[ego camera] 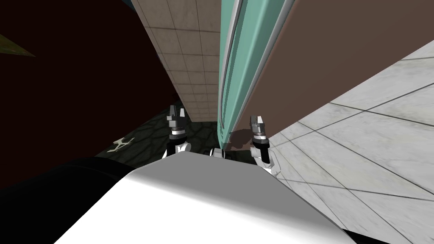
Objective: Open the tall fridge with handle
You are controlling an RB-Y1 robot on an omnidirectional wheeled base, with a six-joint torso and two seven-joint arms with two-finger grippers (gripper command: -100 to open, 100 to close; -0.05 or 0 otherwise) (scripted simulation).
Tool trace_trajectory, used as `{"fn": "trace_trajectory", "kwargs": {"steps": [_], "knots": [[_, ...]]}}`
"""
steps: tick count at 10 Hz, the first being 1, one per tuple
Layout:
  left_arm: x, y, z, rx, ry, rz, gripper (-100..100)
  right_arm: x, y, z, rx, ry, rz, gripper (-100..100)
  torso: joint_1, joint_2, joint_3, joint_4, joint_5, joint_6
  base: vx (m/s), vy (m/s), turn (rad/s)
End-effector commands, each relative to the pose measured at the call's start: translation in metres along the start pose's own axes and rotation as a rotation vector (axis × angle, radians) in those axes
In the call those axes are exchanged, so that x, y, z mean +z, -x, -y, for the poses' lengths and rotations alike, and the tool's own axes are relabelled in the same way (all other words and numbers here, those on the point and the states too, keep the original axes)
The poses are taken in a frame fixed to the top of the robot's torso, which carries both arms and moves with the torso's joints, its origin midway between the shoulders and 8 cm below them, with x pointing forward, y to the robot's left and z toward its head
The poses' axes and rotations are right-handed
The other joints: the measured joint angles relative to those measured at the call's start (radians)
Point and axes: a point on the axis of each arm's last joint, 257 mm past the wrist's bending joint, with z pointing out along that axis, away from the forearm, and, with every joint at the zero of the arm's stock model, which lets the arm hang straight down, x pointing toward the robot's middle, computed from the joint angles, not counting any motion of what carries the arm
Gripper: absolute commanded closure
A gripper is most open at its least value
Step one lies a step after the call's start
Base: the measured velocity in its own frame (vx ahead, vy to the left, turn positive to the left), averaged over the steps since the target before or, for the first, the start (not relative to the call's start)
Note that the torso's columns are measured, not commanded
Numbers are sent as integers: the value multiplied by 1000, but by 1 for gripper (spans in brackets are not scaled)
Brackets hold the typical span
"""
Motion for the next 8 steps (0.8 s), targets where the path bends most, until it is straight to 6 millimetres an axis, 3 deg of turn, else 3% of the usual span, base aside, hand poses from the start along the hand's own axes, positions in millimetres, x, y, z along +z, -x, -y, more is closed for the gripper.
{"fn": "trace_trajectory", "kwargs": {"steps": [1, 8], "knots": [[0, 0, 0, 0, 0, 0, 0, 3, -10, 6, -79, -1, -21, -100, -1, 0, 0, 0, 0, -1, -6, 48, -35], [0, 0, 0, 0, 0, 0, 0, 8, -24, 18, -285, -3, -52, -100, 5, -5, -3, -2, 1, -5, -10, 50, -19]]}}
